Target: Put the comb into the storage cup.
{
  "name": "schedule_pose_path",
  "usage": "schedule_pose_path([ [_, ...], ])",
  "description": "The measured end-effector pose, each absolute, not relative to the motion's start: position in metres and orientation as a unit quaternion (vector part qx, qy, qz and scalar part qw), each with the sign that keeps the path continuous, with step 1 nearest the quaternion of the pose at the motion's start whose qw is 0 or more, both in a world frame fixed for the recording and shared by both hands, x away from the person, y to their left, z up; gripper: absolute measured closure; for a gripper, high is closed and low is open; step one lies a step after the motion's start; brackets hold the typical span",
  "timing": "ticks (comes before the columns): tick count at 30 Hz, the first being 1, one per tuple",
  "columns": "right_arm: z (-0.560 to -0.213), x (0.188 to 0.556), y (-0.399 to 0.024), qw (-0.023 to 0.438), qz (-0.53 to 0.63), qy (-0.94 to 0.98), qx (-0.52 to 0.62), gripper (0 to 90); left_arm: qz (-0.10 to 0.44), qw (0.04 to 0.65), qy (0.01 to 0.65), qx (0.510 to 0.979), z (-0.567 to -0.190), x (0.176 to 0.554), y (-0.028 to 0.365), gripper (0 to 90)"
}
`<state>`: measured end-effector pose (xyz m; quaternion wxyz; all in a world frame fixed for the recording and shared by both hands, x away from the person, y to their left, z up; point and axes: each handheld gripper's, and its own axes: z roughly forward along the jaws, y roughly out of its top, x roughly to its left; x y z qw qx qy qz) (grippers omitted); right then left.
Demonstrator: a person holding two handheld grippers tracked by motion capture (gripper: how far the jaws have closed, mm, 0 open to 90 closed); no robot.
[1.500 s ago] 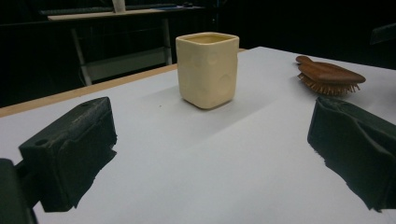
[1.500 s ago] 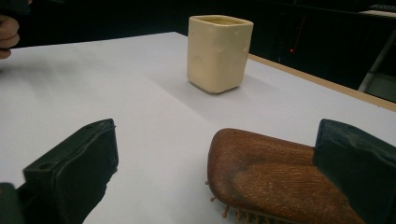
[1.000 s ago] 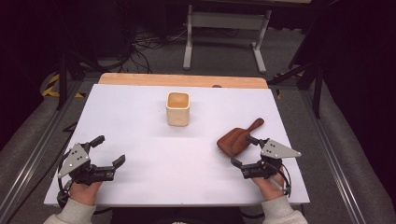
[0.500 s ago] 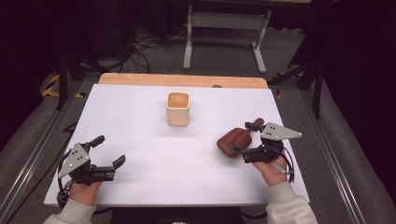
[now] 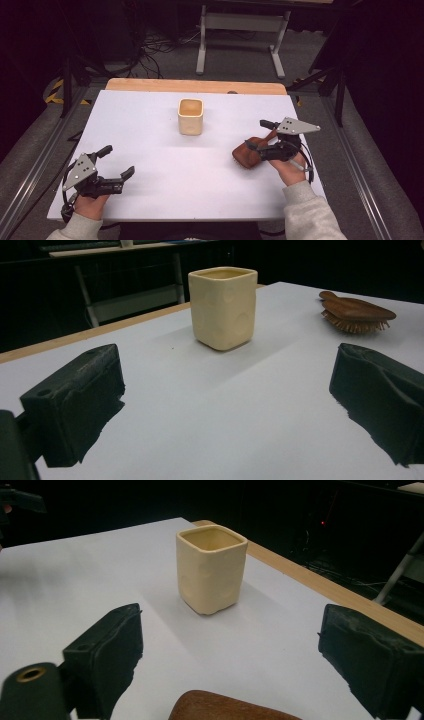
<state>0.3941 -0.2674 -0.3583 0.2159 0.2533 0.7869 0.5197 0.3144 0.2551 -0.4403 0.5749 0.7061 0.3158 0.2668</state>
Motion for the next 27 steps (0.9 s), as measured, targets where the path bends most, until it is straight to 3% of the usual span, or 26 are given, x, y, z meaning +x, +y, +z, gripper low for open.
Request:
schedule_pose_path([
  [13,-0.349,0.42,-0.268,0.211,0.504,0.796,0.262,22.1,0.268,0.575,0.315,0.706,-0.44,0.315,0.255,2.1],
  [16,-0.348,0.425,-0.269,0.207,0.495,0.802,0.263,34.8,0.268,0.575,0.315,0.706,-0.44,0.315,0.255,2.0],
  [20,-0.348,0.429,-0.271,0.214,0.483,0.809,0.258,58.4,0.268,0.575,0.315,0.706,-0.44,0.315,0.255,2.0],
  [24,-0.348,0.433,-0.272,0.215,0.471,0.812,0.269,89.0,0.268,0.575,0.315,0.706,-0.44,0.315,0.255,2.1],
  [27,-0.348,0.439,-0.274,0.213,0.453,0.82,0.278,90.0,0.268,0.574,0.315,0.707,-0.441,0.315,0.255,2.0],
])
